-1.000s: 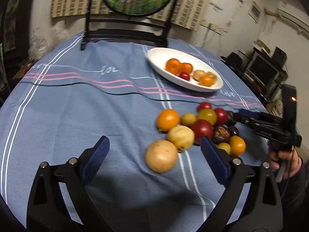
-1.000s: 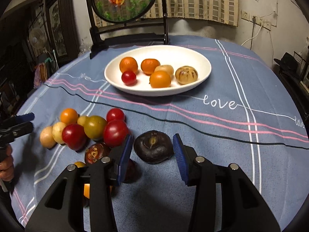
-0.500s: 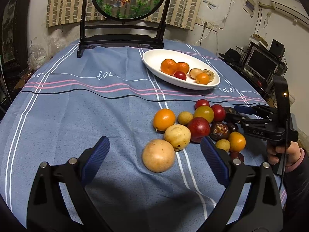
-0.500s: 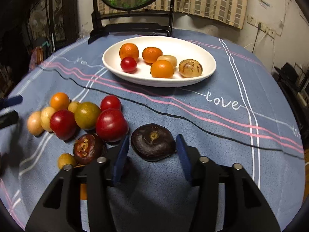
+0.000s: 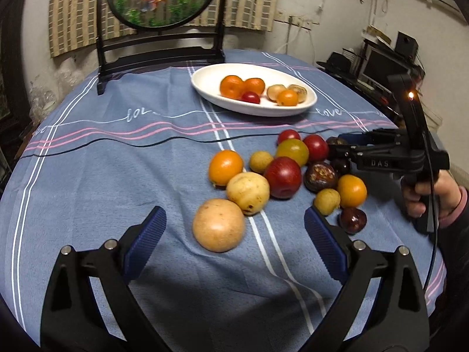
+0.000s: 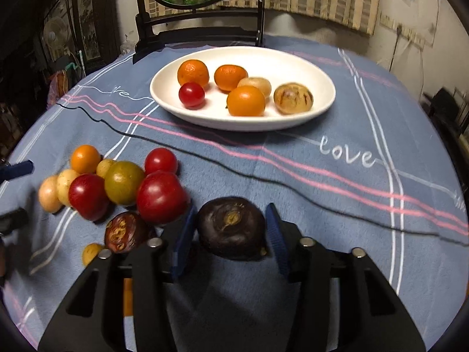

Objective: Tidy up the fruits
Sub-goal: 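Grasp the large beige fruit with the left tool while the right tool holds a dark purple fruit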

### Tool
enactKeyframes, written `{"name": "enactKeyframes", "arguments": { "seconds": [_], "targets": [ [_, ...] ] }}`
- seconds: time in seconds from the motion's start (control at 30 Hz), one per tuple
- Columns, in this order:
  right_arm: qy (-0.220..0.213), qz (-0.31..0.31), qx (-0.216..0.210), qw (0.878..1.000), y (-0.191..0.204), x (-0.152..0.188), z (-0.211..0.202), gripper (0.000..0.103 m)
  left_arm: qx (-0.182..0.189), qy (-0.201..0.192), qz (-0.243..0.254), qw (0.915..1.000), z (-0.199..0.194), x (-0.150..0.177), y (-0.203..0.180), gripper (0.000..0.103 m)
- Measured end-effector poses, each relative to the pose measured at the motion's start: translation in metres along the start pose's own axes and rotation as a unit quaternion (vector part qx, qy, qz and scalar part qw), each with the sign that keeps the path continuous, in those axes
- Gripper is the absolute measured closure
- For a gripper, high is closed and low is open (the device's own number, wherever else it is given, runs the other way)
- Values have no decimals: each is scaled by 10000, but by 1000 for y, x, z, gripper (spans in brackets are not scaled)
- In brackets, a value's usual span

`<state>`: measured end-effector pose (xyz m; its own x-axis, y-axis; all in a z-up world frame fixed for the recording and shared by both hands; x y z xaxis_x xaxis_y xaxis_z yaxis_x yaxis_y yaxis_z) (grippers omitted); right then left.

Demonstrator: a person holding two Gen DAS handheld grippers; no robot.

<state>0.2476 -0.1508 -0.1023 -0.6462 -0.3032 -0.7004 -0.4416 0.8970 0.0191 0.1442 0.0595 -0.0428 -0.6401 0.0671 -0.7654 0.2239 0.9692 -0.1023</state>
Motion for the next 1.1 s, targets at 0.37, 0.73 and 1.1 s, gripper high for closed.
{"name": "enactKeyframes", "arguments": {
  "seconds": [0.37, 0.73, 1.1],
  "targets": [
    [-583, 634, -74, 9963, -20, 4, -33, 56, -2, 62, -4, 10000, 2, 1, 3, 11],
    [-599, 761, -110, 9952, -22, 4, -36, 56, 137, 286, -102, 9994, 10, 2, 6, 35],
    [-622, 790, -135, 9948, -23, 3, -37, 56, -119, 450, -20, 9989, 16, 3, 5, 41]
  ]
}}
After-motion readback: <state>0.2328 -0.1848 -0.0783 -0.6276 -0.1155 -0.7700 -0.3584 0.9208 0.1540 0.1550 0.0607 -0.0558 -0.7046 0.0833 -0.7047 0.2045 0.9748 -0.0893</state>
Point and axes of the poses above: each gripper's, at about its wrist camera, not at the fingertips, and z roughly the way its jaws point, y to its left, x to its underside, the point moved 1 cm from there along z, roughly the way its jaws point, and after that the axes turned 4 degrees about -y, right-handed, at the moved point
